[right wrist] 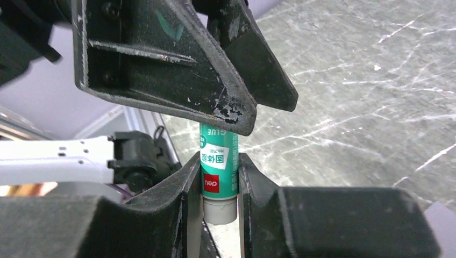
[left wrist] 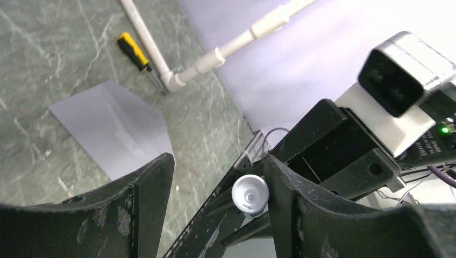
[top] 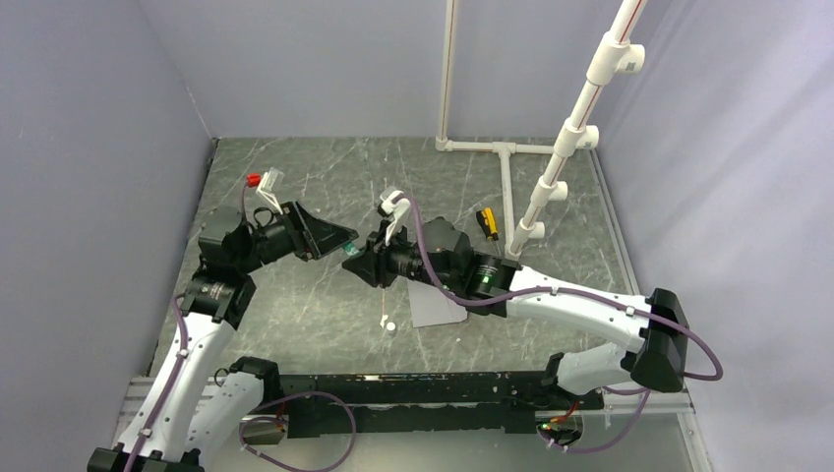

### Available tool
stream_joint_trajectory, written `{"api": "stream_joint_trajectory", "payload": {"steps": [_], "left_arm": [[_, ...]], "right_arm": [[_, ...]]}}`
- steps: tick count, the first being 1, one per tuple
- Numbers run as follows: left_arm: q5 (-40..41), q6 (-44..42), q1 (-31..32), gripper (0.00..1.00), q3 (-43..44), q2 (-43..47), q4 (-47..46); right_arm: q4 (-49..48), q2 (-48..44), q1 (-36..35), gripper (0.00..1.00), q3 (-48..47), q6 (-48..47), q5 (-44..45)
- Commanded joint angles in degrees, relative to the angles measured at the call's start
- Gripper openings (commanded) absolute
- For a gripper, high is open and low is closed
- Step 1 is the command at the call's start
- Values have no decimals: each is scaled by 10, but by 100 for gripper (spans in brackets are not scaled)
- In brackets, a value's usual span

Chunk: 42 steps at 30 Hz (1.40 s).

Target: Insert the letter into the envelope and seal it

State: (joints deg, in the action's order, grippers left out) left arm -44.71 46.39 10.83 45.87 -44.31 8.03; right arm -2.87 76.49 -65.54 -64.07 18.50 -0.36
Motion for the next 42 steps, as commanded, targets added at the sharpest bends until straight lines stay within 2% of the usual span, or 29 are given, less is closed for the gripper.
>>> {"api": "stream_joint_trajectory", "payload": {"steps": [1, 13, 19, 24, 25, 27, 30, 31, 32, 33, 35, 37, 39, 42], "left_arm": [[26, 59, 0, 66, -16, 15, -129], [9, 90, 1, 64, -47, 56, -173], [-1, 83, 1, 55, -41, 48, -164], [-2, 97, 1, 54, -46, 39, -190], [-3, 101, 1, 52, -48, 38, -198], [-5, 110, 1, 42, -51, 34, -213], [-9, 113, 1, 13, -53, 31, -224], [-9, 108, 1, 5, -51, 31, -221], [-8, 97, 2, 3, -48, 32, -211], [-7, 82, 2, 3, -41, 34, -193], [3, 30, 2, 2, -21, 38, -129], [9, -25, 2, 2, 4, 40, -69], [1, -77, 2, 2, 29, 35, -20], [-57, -149, 1, 2, 65, 13, 27]], "right_arm": [[-114, -35, 6, 4, -12, 90, -19], [-125, -10, 34, 5, -25, 191, -1], [-148, -1, 37, 7, -26, 173, -51], [-156, 4, 37, 7, -27, 158, -87], [-160, 4, 37, 8, -25, 158, -91], [-166, 5, 37, 8, -22, 161, -90], [-169, 9, 37, 9, -22, 163, -93], [-166, 10, 38, 12, -23, 163, -97], [-160, 10, 39, 18, -24, 160, -103], [-150, 7, 41, 27, -23, 157, -107], [-119, -3, 49, 54, -21, 135, -115], [-73, -19, 69, 72, -19, 110, -130], [-31, -35, 96, 82, -18, 99, -180], [7, -60, 122, 85, -13, 87, -239]]}}
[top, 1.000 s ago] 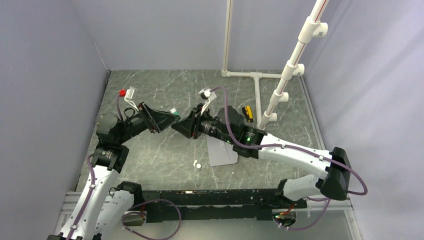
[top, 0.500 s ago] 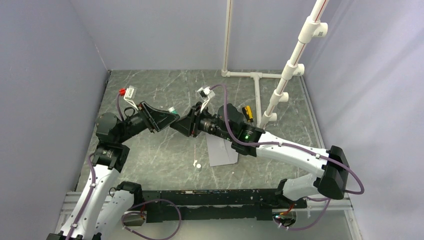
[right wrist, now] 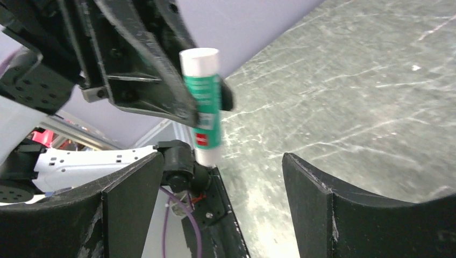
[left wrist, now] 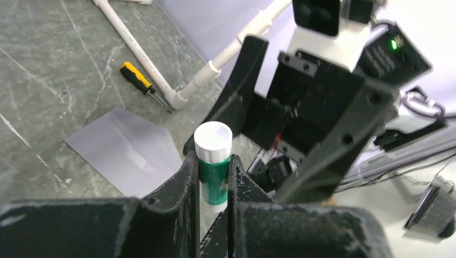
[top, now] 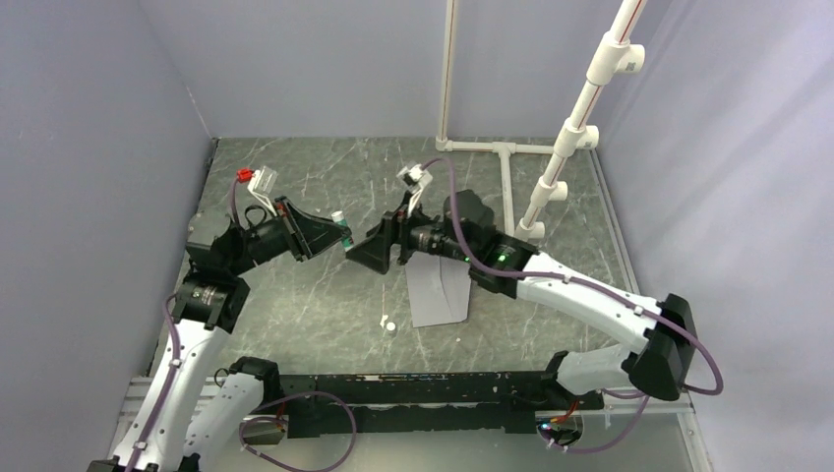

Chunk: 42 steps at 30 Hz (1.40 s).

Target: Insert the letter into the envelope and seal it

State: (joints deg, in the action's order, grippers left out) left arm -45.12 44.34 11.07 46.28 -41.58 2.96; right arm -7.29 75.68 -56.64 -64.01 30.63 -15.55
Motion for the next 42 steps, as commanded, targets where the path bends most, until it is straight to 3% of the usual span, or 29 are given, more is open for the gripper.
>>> {"api": "stream_joint_trajectory", "payload": {"steps": [1, 5, 9, 21, 25, 32, 35, 39, 42], "left_arm": [[-83, -152, -1, 2, 72, -25, 91], [-182, -250, -1, 2, 113, -65, 159], [-190, -310, -1, 2, 136, -85, 222], [-172, -279, 0, 3, 111, -75, 165], [-172, -279, 0, 2, 111, -75, 168], [-172, -287, 0, 3, 116, -70, 179], [-172, -285, 0, 2, 116, -69, 178], [-178, -272, 0, 3, 116, -66, 174], [-199, -255, 0, 3, 113, -58, 160]], "right_arm": [[63, -58, 35, 85, -18, -37, -90], [70, -60, 37, 76, -50, -8, -68], [61, -25, 37, 65, -100, 39, -56], [144, 45, 20, 53, -174, 34, 17], [132, 54, 20, 39, -173, 32, -10], [108, 45, 20, 34, -148, 23, -67], [112, 41, 20, 23, -145, 19, -81], [97, 35, 24, 0, -135, 13, -117], [48, 16, 42, 0, -106, -5, -170]]}}
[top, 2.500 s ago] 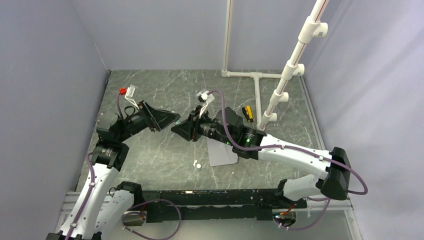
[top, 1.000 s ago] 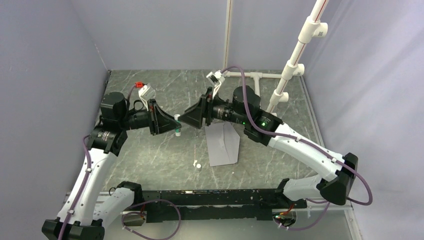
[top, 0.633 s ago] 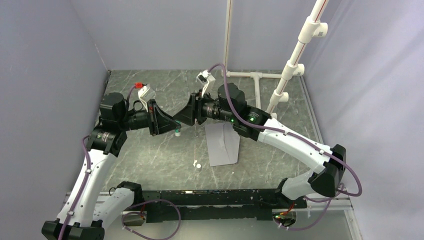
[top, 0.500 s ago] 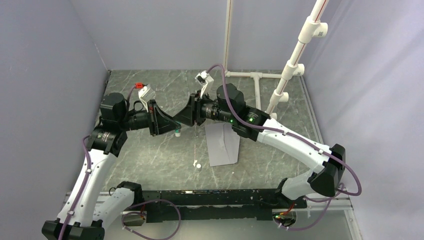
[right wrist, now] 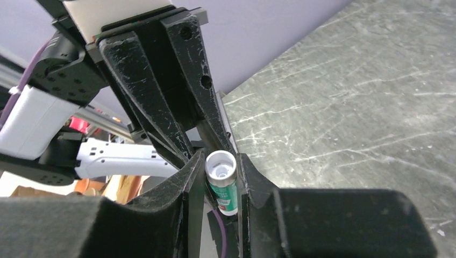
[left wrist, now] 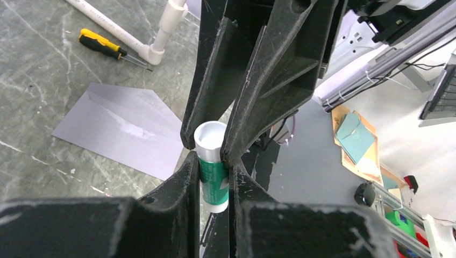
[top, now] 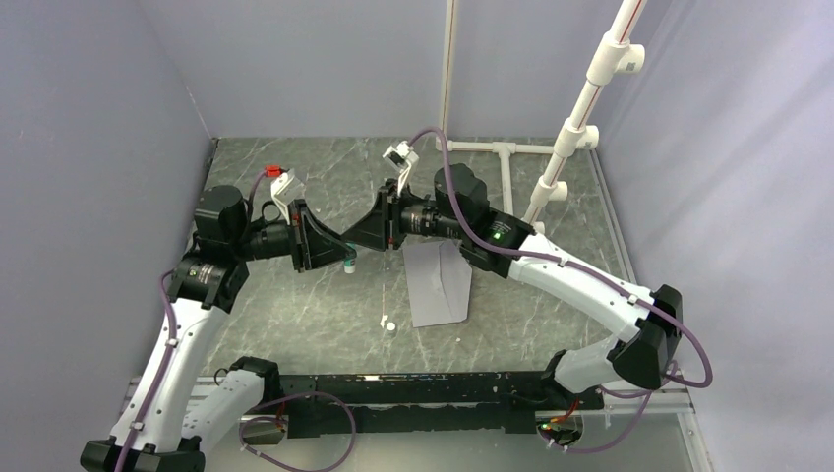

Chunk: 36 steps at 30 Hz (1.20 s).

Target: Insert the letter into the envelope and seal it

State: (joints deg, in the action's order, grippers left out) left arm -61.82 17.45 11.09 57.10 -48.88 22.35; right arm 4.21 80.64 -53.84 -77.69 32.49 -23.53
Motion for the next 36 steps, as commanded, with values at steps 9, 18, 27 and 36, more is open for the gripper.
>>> {"api": "stream_joint_trajectory", "payload": {"steps": [9, 18, 27, 36], "left_arm": [[-55, -1, 0, 2, 14, 37, -13], [30, -95, 0, 3, 53, 2, 53], [-50, -142, 0, 3, 68, -29, 80], [-83, -133, 0, 2, 57, -29, 70]], "right_arm": [[-166, -58, 63, 0, 61, -31, -210], [-1, -78, 41, 0, 44, 167, 173], [-81, -92, 60, 53, 76, 137, 68], [-45, -69, 93, 80, 60, 0, -127]]}}
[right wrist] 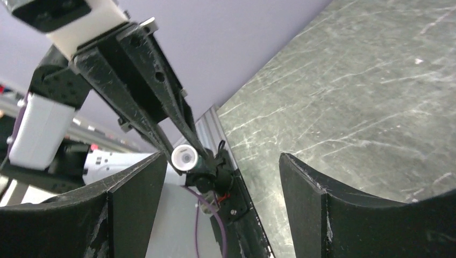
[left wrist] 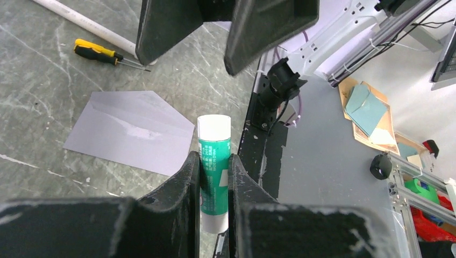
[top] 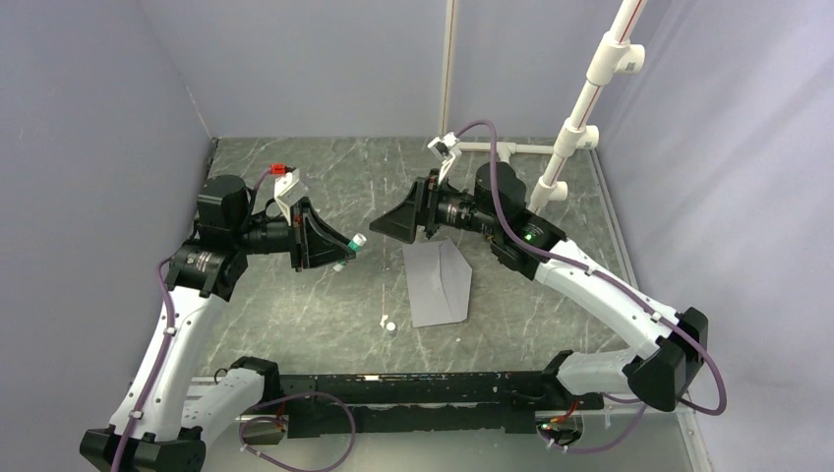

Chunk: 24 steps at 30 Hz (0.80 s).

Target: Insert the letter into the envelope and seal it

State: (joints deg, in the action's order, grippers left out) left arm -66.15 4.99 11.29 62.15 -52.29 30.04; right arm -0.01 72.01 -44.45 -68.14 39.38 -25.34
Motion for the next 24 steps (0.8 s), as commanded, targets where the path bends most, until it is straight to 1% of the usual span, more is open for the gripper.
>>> {"api": "stream_joint_trajectory", "payload": {"steps": [1, 5, 8, 10, 13, 18, 21, 24], "left_arm": [[-42, -9, -2, 2, 6, 3, -6], [-39, -10, -2, 2, 8, 1, -3], [-39, -7, -2, 2, 5, 0, -7], [-42, -1, -2, 2, 1, -2, -13], [-43, 2, -2, 2, -2, -5, -16], [-39, 1, -2, 2, -1, -9, -12], [-34, 2, -2, 3, -1, -12, -15], [-17, -3, -2, 2, 1, -15, -10]], "right_arm": [[-3, 24, -1, 81, -40, -65, -123], [-32, 42, -1, 81, -39, -37, -153], [-89, 49, -1, 74, -16, 5, -157], [-110, 57, -1, 70, -11, 23, -166], [-140, 65, -2, 68, -8, 43, -178], [-122, 79, -5, 65, -29, 38, -193], [-85, 87, -11, 60, -45, 21, -189], [-42, 90, -15, 53, -63, 3, -180]]}}
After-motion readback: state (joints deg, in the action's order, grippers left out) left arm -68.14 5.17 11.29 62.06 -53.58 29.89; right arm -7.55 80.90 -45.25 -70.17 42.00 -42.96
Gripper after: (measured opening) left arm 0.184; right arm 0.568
